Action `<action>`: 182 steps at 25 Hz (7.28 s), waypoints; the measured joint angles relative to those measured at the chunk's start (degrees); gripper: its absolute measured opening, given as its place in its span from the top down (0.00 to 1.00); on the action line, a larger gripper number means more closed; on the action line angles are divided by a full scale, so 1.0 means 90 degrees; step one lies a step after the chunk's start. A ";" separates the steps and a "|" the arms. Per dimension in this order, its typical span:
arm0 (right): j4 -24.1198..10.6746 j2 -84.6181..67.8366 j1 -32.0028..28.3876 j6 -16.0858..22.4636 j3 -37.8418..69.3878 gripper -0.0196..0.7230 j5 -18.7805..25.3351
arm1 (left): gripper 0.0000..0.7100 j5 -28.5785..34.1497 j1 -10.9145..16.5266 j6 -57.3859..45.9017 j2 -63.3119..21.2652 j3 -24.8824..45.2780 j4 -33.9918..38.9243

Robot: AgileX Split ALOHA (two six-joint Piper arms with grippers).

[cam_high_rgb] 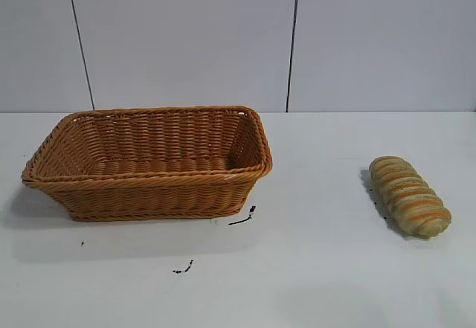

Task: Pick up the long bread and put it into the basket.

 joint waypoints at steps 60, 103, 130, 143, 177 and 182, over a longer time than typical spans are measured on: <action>-0.0242 1.0610 0.0466 0.0062 -0.6873 0.79 0.0241 | 0.02 0.0000 0.0000 0.0000 0.0000 0.0000 0.0000; 0.1420 1.3983 0.3732 -0.6992 -1.0672 0.77 -0.0752 | 0.02 0.0000 0.0000 0.0000 0.0000 0.0000 0.0000; 0.1009 1.2538 0.3018 -0.0980 -1.0721 0.15 -0.0333 | 0.02 0.0000 0.0000 0.0000 0.0000 0.0000 0.0000; 0.0220 1.2546 0.0662 -0.0094 -1.0721 0.15 0.0474 | 0.02 0.0000 0.0000 0.0000 0.0000 0.0000 0.0000; 0.0042 0.5961 -0.0386 -0.0166 -0.3326 0.15 0.1250 | 0.02 0.0000 0.0000 0.0000 0.0000 0.0000 0.0000; 0.0042 0.3927 -0.0386 -0.0187 -0.1713 0.15 0.0776 | 0.02 0.0000 0.0000 0.0000 0.0000 0.0000 0.0000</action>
